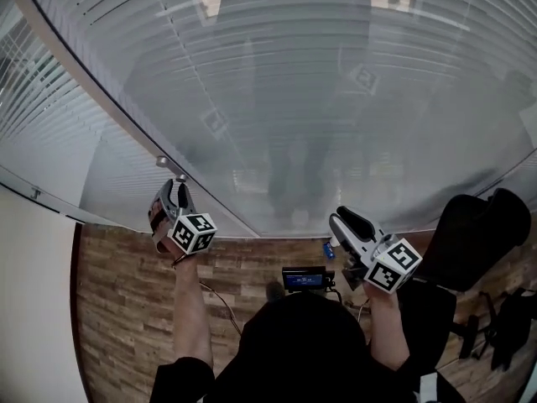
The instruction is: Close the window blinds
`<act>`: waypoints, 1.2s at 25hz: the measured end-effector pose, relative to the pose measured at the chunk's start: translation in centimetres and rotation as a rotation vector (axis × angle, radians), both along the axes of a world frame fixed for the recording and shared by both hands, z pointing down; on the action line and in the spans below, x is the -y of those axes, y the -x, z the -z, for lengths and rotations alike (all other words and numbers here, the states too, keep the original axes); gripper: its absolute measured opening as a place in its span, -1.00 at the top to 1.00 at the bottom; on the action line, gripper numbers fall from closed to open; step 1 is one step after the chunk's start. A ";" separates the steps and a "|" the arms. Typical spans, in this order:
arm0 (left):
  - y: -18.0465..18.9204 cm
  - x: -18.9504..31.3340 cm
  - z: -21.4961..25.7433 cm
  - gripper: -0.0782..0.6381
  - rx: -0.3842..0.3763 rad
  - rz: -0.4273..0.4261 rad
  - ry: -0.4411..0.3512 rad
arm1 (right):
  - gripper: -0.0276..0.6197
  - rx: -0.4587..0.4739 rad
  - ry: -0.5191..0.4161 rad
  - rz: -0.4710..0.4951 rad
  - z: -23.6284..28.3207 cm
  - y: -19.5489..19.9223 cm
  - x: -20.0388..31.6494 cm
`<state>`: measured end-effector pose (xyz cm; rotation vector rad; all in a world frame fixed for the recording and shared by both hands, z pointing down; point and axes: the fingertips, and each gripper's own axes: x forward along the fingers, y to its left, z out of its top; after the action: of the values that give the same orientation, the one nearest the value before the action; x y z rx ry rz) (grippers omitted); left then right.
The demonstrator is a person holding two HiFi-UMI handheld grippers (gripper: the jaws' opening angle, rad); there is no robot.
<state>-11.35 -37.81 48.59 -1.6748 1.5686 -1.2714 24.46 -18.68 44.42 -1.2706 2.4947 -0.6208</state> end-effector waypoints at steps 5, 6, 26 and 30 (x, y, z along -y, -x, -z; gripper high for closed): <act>-0.7 -3.5 2.2 0.40 -0.622 0.069 0.014 | 0.58 0.023 -0.007 -0.005 0.7 -1.8 0.1; -1.4 -4.6 2.5 0.40 -0.751 0.067 0.028 | 0.58 0.030 -0.007 -0.004 0.9 -2.1 0.1; -8.8 -19.4 2.0 0.40 -1.355 -0.489 0.412 | 0.58 0.009 0.021 -0.129 -1.3 3.1 -8.4; -6.5 -22.2 1.7 0.40 -1.373 -0.554 0.461 | 0.58 -0.011 0.057 -0.158 -1.8 7.2 -12.2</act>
<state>-4.83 -15.57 46.85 -3.3245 1.1449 -0.0302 17.25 -6.47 46.24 -1.4779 2.3716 -0.6517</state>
